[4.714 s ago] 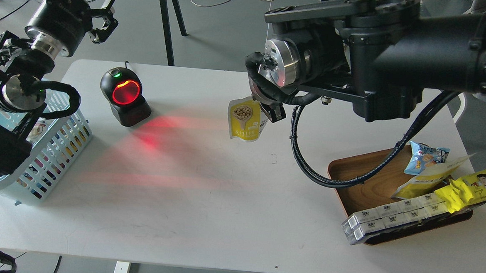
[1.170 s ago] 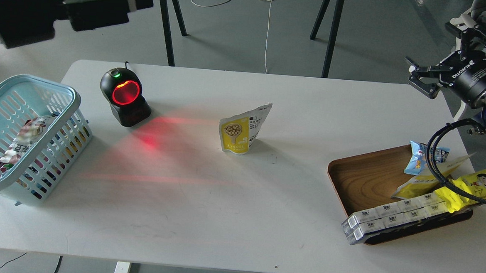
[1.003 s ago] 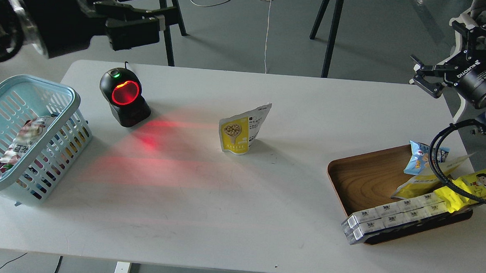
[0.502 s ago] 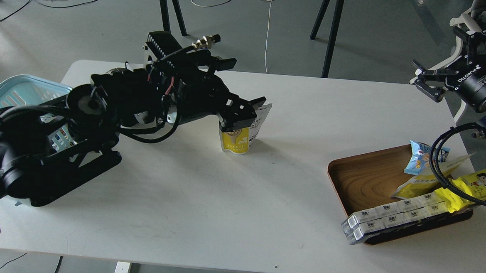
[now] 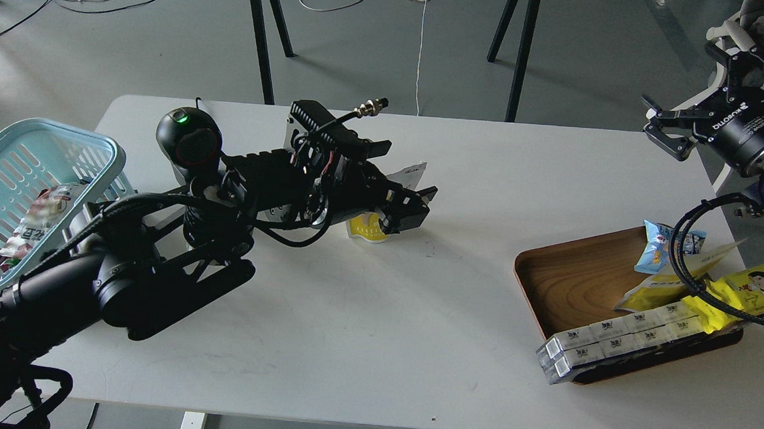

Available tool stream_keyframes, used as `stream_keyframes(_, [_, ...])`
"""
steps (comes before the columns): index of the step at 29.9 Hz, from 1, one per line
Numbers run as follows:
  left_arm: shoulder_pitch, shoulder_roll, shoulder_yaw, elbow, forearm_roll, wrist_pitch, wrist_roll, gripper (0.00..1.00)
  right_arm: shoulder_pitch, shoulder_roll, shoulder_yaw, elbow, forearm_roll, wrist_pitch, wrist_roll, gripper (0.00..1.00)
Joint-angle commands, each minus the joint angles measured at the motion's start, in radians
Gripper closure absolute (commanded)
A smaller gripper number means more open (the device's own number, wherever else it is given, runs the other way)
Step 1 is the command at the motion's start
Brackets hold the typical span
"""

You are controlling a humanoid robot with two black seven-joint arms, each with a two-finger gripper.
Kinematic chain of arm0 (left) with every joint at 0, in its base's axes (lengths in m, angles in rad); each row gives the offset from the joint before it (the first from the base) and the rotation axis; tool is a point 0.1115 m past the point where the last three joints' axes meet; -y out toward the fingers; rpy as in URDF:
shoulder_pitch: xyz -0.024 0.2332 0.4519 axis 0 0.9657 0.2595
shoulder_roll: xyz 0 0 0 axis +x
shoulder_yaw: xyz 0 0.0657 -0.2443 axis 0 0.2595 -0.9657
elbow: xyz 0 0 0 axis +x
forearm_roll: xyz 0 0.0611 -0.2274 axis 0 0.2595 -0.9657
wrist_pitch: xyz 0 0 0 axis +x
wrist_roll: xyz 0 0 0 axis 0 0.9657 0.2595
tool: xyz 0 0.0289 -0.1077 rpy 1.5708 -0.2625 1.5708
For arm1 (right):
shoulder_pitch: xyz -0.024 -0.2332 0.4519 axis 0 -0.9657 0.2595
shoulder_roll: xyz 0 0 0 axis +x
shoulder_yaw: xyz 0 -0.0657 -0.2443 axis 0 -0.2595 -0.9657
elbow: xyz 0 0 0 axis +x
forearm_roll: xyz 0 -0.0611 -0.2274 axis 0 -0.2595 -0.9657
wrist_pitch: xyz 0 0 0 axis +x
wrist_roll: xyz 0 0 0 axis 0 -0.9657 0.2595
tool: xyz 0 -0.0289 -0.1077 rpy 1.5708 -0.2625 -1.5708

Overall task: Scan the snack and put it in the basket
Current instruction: 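Reach the left gripper to the standing packet and grasp it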

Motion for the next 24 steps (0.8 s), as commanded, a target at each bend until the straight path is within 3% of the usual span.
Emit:
stream_keyframes(1, [0.017, -0.011, 0.000, 0.026, 0.000, 0.000, 0.001, 0.01, -0.004, 0.001, 0.002, 0.001, 0.001, 0.000, 0.000, 0.00])
stream_keyframes(9, [0.025, -0.031, -0.003, 0.085, 0.000, 0.000, 0.001, 0.03, -0.006, 0.002, 0.002, 0.002, 0.001, 0.000, 0.000, 0.00])
stream_keyframes(13, [0.025, -0.043, -0.003, 0.112, 0.000, 0.000, 0.001, 0.09, -0.006, 0.005, 0.001, 0.004, 0.001, 0.000, 0.000, 0.00])
stream_keyframes(19, [0.025, -0.052, -0.005, 0.152, 0.000, 0.000, 0.002, 0.33, -0.006, 0.010, 0.002, 0.008, 0.001, 0.000, 0.000, 0.01])
stream_keyframes(22, [0.023, -0.052, -0.005, 0.163, 0.000, 0.000, 0.002, 0.53, -0.006, 0.010, 0.002, 0.008, 0.001, 0.000, 0.000, 0.01])
stream_keyframes(24, [0.023, -0.052, -0.005, 0.166, 0.000, 0.000, 0.005, 0.61, -0.006, 0.010, 0.002, 0.007, 0.001, 0.000, 0.000, 0.01])
